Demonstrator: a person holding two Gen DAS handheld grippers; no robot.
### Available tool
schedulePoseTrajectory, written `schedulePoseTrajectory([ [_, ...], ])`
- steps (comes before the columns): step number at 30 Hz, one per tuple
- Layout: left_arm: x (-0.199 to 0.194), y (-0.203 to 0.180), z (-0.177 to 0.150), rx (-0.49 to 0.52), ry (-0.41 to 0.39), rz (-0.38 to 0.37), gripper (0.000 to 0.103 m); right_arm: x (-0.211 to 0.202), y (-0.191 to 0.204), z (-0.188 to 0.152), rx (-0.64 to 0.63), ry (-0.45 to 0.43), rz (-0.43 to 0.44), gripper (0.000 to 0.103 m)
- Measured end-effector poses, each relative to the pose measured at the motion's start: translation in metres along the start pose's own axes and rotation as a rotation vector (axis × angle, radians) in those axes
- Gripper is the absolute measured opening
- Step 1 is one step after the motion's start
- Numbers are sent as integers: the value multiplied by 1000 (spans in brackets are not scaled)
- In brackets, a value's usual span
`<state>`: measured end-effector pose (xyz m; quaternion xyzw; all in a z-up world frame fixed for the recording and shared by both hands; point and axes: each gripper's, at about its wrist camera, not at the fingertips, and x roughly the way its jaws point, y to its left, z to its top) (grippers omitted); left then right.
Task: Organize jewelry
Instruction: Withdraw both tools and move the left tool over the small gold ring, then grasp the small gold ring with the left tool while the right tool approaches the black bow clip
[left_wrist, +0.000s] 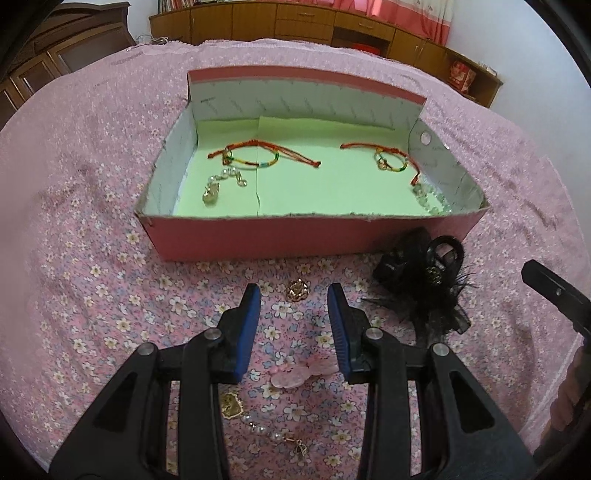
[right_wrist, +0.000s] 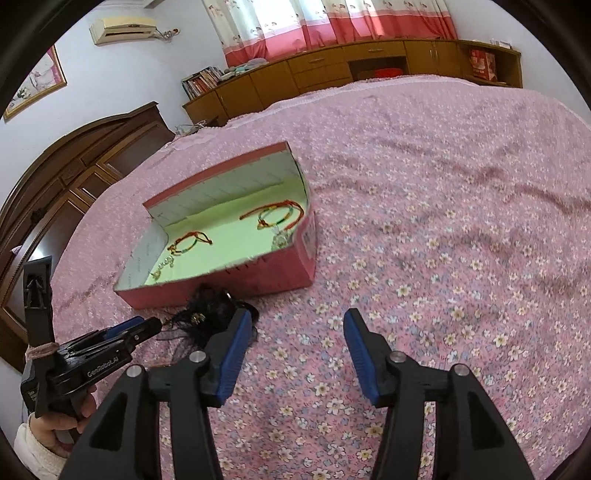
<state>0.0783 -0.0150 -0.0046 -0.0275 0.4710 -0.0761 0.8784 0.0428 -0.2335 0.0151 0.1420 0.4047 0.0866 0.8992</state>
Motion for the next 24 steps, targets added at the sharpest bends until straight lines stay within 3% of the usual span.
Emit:
schedulePoseTrajectory([
  [12,21,-6,-3,19,8,28,27,12,-18,-10,44,33,2,55],
  [14,24,-6,-2,20,1,40,24,13,-20,-11,52,37,-1,55],
  [17,27,-5,-2,19,-9,44,8,13,-21,-12,56,42,-1,55],
  [24,15,7,-4,-16,-39,24,7,14,-15,-12,44,47,-4,55],
])
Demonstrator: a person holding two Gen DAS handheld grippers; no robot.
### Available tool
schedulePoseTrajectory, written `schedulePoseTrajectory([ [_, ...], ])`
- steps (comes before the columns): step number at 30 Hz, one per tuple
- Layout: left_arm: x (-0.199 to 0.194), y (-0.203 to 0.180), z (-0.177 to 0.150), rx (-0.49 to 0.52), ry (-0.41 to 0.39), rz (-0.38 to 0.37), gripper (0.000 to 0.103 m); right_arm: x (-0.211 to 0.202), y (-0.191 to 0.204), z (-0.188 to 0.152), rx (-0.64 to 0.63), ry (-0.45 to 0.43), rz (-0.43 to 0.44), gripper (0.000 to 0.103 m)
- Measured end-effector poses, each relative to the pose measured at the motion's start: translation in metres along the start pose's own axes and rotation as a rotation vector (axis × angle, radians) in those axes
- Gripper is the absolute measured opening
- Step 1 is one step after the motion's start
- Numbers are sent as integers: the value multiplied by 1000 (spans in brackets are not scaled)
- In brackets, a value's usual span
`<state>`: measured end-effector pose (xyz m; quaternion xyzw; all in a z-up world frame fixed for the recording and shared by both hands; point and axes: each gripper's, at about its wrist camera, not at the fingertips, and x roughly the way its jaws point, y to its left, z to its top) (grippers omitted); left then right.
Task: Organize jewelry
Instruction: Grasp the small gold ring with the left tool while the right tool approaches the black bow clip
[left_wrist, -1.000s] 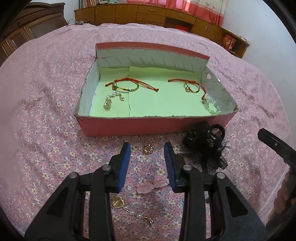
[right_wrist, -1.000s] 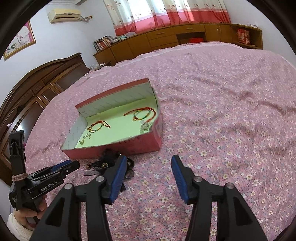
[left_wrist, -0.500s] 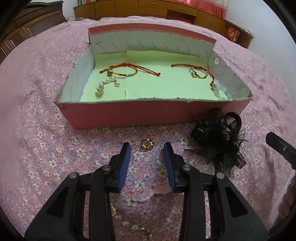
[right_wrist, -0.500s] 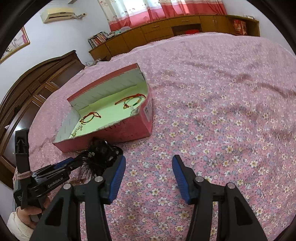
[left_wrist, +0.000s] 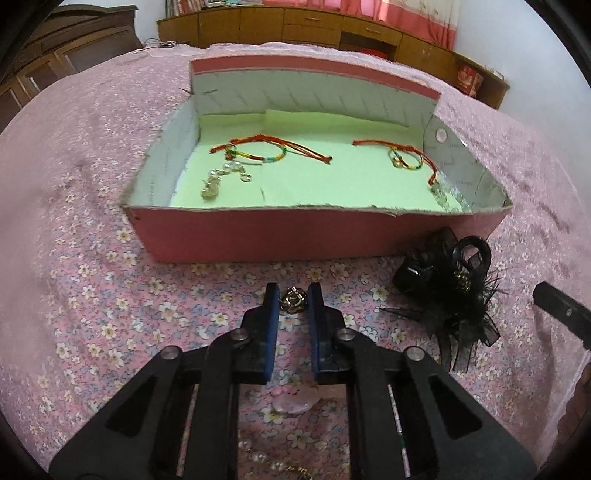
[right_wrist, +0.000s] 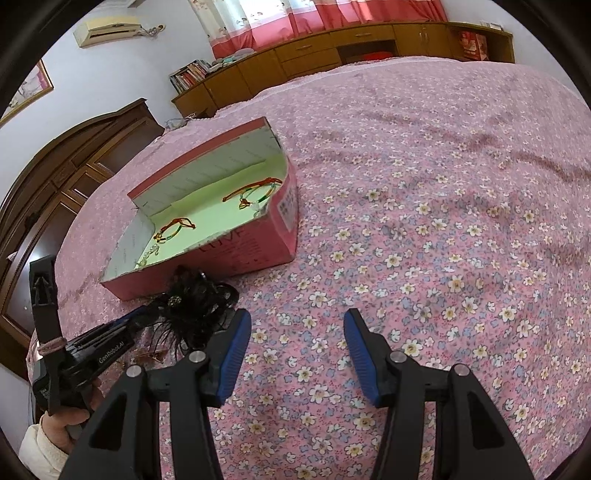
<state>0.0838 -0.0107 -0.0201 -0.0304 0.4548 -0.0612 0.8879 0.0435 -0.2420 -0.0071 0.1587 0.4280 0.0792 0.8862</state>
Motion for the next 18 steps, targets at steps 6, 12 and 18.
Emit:
schedulePoseTrajectory([
  [6,-19,16,-2,-16,-20,24,7,0,13,-2,-18,9,-1,60],
  [12,-32,36,-8,-42,-29,37,7,6,33,-6,-42,38,0,67],
  [18,-41,56,-9,-97,-52,35,7,18,59,-8,-118,50,23,72],
])
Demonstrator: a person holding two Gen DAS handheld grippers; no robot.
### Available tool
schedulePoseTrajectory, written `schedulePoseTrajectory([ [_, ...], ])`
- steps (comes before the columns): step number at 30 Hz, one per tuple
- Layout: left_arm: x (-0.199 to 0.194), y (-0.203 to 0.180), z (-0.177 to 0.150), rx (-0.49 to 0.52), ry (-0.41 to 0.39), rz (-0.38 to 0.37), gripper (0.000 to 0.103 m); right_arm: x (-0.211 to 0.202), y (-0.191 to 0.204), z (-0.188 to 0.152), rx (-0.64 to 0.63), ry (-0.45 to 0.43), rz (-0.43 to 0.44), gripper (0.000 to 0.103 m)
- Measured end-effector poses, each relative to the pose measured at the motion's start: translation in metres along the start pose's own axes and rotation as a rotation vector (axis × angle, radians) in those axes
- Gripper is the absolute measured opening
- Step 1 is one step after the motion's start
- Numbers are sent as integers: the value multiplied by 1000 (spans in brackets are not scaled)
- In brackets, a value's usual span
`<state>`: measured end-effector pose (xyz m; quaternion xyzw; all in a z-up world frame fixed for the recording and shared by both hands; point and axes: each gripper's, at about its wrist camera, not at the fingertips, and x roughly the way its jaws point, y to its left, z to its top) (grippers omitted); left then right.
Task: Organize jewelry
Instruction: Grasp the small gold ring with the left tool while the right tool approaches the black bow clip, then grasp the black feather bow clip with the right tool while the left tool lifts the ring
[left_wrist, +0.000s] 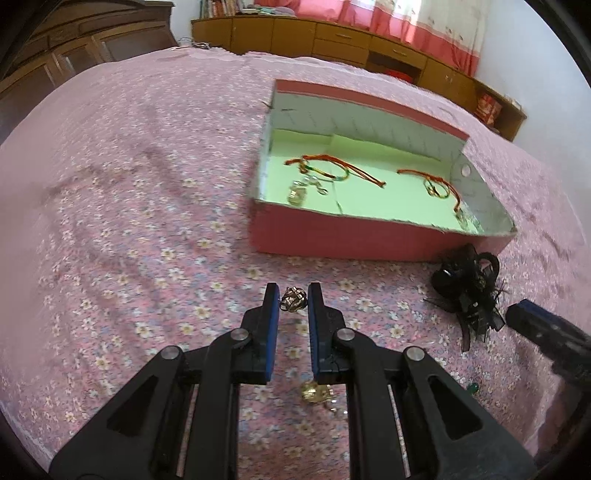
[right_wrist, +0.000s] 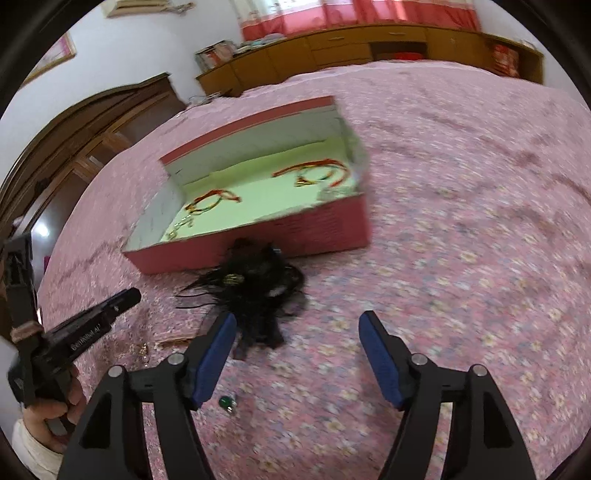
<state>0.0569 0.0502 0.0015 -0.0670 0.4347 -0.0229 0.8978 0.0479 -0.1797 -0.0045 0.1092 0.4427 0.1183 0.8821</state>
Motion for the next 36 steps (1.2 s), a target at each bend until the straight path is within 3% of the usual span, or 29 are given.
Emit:
schedulePoseTrajectory([
  [6,-2,13,-1,-23,-8,14,7,23,20,8,-68,21,-34,77],
  [17,-4,27,-5,-44,-8,22,7,51,32,14,-123,39,-71,78],
  [19,-6,28,-6,-44,-8,23,7,54,31,14,-129,48,-69,72],
  [21,-6,28,-6,-43,-9,21,7,56,31,13,-134,47,-73,60],
  [36,-26,12,-8,-23,-56,22,7,19,25,0,-102,-33,-21,59],
])
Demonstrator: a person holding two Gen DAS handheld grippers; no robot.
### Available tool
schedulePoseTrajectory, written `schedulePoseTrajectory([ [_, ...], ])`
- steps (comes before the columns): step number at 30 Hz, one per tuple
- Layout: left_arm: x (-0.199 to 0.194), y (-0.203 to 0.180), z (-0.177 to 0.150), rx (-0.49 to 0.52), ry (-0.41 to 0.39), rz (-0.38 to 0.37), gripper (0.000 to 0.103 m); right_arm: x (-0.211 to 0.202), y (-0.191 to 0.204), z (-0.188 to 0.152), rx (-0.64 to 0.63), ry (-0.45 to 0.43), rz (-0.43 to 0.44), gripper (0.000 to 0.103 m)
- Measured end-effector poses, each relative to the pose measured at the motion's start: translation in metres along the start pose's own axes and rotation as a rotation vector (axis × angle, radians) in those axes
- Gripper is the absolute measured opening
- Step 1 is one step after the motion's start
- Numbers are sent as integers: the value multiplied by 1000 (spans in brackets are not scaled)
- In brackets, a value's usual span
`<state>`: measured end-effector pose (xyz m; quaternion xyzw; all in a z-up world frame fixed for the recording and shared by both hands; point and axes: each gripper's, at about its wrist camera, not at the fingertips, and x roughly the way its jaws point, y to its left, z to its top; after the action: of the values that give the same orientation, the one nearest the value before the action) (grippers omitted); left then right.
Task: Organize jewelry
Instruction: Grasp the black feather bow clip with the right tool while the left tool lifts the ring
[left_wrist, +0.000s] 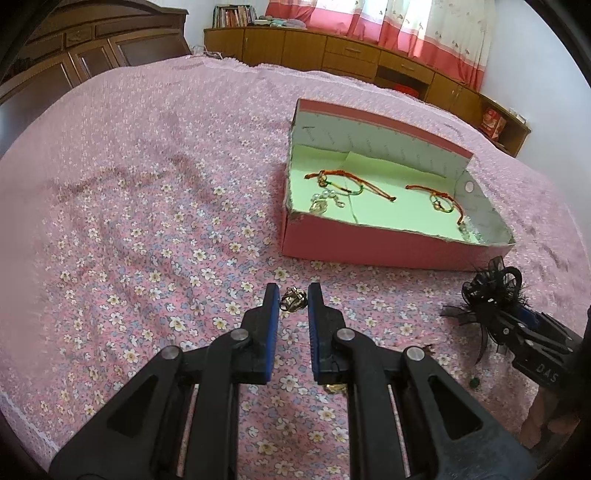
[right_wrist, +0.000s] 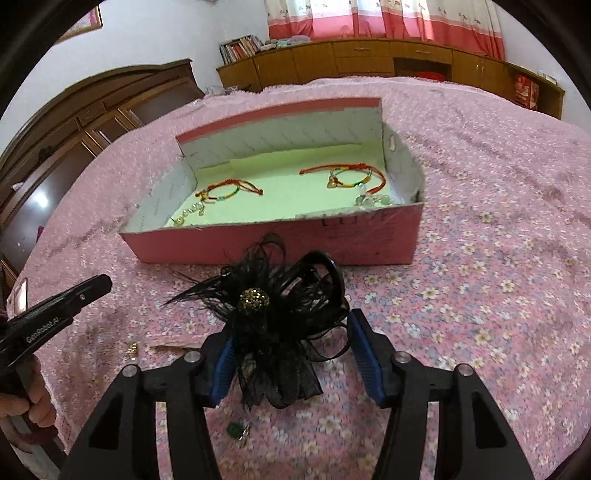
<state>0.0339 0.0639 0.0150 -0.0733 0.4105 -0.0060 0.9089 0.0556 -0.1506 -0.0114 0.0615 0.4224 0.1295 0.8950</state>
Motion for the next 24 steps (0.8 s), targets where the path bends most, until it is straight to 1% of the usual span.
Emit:
schedulePoseTrajectory([
  [4,-8,-7,0,10,-18,0,7,-16,2,0,3,-37,10,59],
  [13,-27,-23,3,42,-76,-10,7,-54,16,2,-23,-155,35,59],
  [19,-44,-33,10,67,-154,-19,7,-73,19,5,-27,-229,46,59],
  [24,-59,-40,19,78,-226,-28,7,-85,17,10,-18,-273,48,59],
])
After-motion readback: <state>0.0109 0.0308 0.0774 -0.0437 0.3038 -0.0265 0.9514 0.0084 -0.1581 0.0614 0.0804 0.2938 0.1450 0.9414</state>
